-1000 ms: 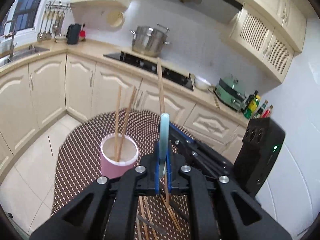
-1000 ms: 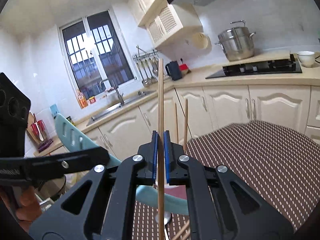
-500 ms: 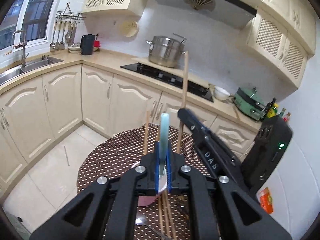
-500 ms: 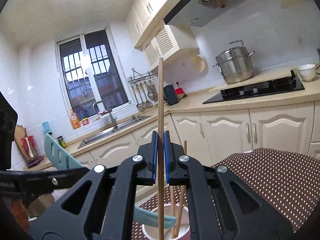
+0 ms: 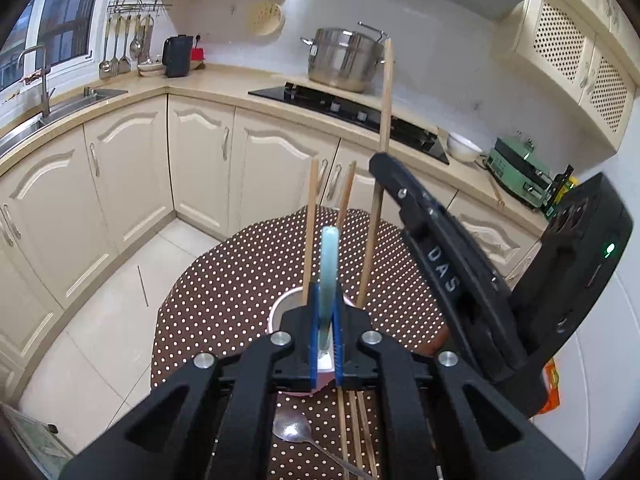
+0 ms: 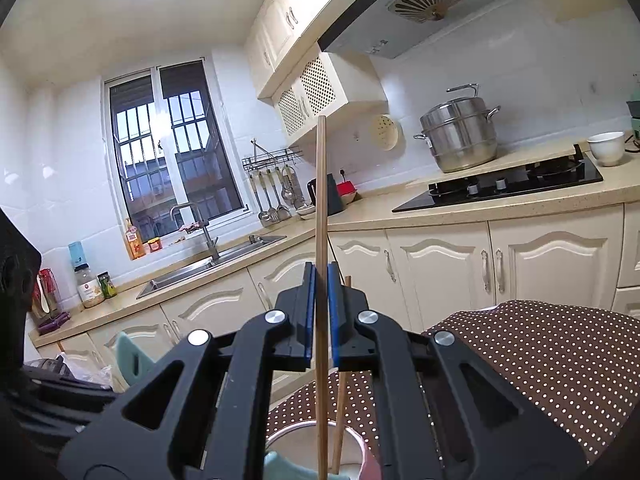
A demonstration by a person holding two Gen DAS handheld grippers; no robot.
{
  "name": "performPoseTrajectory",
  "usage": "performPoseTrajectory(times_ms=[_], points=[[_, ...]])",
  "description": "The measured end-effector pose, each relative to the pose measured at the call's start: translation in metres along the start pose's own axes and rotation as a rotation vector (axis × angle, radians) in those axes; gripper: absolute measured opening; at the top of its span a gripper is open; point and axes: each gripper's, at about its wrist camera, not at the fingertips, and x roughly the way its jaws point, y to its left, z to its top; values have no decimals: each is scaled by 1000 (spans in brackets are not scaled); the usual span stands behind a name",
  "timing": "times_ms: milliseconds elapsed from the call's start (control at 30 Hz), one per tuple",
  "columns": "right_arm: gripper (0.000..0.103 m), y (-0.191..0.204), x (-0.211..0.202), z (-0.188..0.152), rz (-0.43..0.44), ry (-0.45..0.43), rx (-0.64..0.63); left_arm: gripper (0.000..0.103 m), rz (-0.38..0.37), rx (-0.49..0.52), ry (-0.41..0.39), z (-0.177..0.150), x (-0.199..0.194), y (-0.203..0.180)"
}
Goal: Organize utensils
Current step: 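Insert the knife with the left tool while the right tool inserts the chopstick into the pink cup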
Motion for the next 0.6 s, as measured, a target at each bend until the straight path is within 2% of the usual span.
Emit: performPoseTrajectory(times_ms=[167, 433, 467, 567, 600], points=[[7, 0, -2, -8, -1, 15, -13, 6, 15, 0, 35, -8, 12, 1], [7, 2, -21, -19, 3, 29, -48, 7, 46, -9, 25, -8, 13, 5], [7, 3, -23, -19, 1, 30, -56, 8, 47, -10, 26, -8, 13, 4], [7, 5, -29, -21, 1, 37, -77, 23, 54, -11, 20, -10, 11, 2], [7, 6, -30, -22, 1, 38, -79, 25, 61, -10, 14, -11, 9, 2]])
